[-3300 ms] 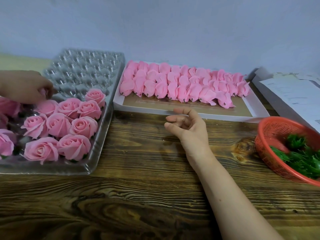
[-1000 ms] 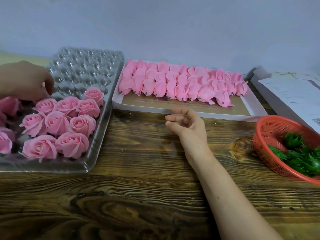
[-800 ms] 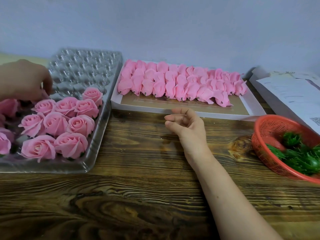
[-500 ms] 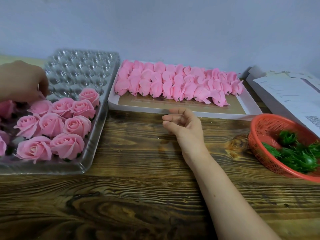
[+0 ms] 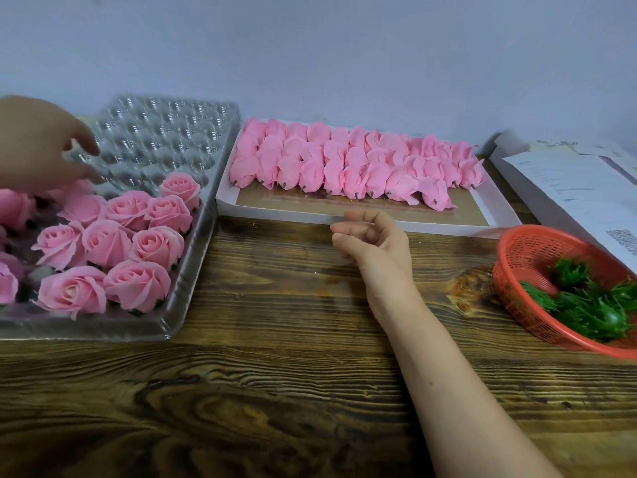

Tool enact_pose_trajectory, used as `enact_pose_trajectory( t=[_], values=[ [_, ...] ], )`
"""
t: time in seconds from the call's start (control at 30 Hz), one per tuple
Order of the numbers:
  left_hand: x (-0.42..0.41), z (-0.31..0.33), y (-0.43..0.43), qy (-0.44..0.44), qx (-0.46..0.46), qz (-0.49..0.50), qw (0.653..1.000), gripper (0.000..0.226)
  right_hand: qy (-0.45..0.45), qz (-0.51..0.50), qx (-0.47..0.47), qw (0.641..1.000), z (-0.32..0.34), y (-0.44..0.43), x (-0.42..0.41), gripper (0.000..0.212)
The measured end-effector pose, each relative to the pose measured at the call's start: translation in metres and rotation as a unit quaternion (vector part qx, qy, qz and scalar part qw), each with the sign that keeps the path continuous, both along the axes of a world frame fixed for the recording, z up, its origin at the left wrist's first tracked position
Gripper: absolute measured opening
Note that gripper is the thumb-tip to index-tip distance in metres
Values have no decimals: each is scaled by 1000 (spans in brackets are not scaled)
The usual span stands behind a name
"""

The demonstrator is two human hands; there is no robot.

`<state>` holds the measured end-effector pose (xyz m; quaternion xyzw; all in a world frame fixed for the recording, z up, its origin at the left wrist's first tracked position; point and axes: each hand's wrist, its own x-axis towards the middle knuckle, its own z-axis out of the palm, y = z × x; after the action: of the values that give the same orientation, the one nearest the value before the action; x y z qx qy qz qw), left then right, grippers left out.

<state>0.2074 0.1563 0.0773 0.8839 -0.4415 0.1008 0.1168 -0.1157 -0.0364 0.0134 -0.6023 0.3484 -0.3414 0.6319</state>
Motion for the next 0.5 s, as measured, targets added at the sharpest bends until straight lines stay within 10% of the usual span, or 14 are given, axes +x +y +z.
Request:
enact_pose_trajectory(
  t=[0.5],
  values=[
    [-191, 37, -91, 195, -198, -131, 952, 12, -26, -39, 15, 999, -1, -11, -2, 29]
  ],
)
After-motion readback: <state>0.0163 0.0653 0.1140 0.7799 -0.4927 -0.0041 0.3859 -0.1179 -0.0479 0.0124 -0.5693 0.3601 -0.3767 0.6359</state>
